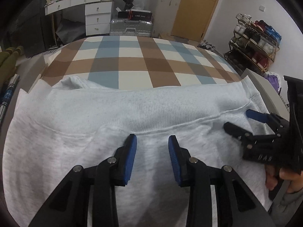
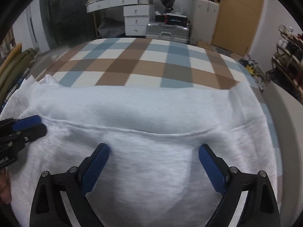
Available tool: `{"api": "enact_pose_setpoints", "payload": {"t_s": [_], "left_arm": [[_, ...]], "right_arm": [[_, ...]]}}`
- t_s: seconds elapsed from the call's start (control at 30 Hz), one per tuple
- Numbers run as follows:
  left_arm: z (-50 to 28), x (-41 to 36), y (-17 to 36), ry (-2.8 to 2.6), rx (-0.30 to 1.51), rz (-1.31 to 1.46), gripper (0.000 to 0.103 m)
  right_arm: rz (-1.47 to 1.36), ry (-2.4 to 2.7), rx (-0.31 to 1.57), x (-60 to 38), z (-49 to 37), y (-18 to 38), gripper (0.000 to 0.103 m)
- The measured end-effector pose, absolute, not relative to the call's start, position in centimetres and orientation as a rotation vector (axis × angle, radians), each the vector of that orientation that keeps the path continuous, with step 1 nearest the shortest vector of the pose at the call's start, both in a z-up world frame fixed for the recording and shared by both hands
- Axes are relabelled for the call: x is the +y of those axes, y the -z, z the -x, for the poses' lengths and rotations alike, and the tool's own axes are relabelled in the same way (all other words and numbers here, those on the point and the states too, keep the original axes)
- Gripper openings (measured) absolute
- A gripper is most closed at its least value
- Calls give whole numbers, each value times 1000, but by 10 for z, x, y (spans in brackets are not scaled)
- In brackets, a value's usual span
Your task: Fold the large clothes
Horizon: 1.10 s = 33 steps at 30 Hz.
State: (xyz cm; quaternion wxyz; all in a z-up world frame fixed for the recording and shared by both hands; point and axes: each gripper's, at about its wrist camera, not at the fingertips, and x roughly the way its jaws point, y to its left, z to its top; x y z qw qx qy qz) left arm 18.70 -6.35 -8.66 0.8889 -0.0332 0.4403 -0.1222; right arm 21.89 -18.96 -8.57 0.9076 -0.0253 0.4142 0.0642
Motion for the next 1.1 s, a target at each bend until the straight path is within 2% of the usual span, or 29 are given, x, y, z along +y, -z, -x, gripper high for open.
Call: {"api": "enact_pose_setpoints", "payload": {"t_s": [0.13,0.2,0.4,0.43,0.47,0.5,0.57,0.63,0.7,0.83,1.1], "left_arm": [[-167,-66,84,226,864,11,30],[-165,-67,78,208,866,12,30],[-114,-56,43,235,763,73,30],[-103,-55,43,241,762,89,36],[-97,-56,48,241,782,95,46],[-96,-60,59,242,812,83,48],[-92,-68,83,210,846,17,48],[-79,-76,82,181,793,-64,49],[-70,-74,73,175,806,-55,49],[-37,-40,60,103,746,64,49],[5,39,70,-41,693,561,48]], "right_arm": [[32,13,857,-235,-210,89,98],[-68,8,884,-255,-205,90,97],[-47,-158,820,-223,-154,63,96],[-36,-209,811,-211,-144,61,97],[-24,-255,808,-198,-136,62,97],[-12,-298,816,-185,-133,66,97],[66,-337,832,-162,-126,79,97],[186,-269,792,-153,-117,87,97],[156,-250,795,-164,-111,86,97],[63,-220,798,-192,-101,79,98],[-29,-366,742,-176,-80,61,98]]}}
